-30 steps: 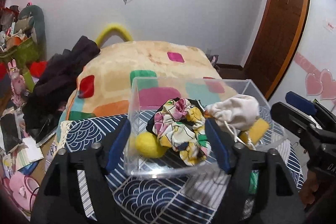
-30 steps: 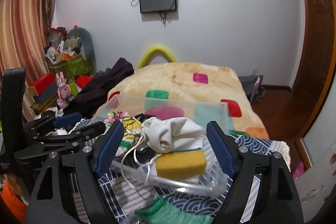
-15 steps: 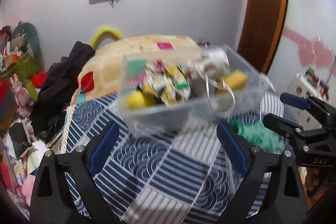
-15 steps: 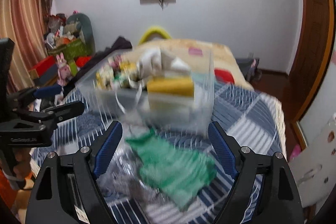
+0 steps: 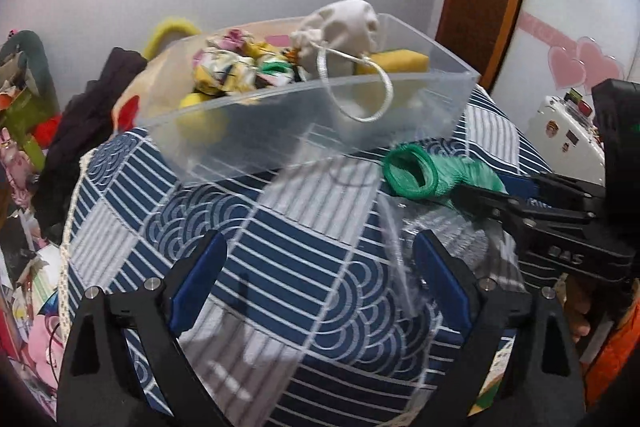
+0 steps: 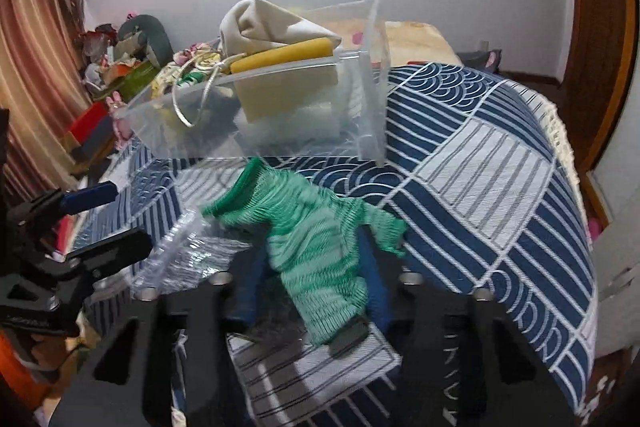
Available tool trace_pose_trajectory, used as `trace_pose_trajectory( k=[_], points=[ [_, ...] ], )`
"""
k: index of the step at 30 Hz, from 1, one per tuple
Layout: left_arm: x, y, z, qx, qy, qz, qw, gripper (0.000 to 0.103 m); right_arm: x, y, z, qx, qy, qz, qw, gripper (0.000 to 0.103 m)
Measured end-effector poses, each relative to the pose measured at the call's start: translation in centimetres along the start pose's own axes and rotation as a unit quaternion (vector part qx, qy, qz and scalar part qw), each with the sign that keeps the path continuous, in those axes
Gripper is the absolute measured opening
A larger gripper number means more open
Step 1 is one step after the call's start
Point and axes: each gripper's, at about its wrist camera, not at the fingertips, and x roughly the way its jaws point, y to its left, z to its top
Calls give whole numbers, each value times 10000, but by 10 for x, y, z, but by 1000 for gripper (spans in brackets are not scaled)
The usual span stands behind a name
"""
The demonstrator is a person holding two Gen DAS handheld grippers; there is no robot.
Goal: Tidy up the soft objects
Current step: 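Grasp bagged steel wool with left tool while right tool grasps green knit glove, then carry steel wool into box with left tool while right tool drops glove in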
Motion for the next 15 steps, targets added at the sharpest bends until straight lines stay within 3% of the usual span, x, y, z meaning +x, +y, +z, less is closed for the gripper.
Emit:
trace_pose_trajectory(
  k=[3,10,15],
  points=[
    [1,-11,-2,47,60,-135,9999,95,-8,-3,-5,52,-100,-56,9999,21],
    [15,-38,-1,178,296,-465,9983,95,-46,-12,-3,93,-662,-452,9967,21],
    [34,-59,-1,225,608,-762,9950,95,-52,-14,-3,106,-784,-576,9952,21]
  ],
)
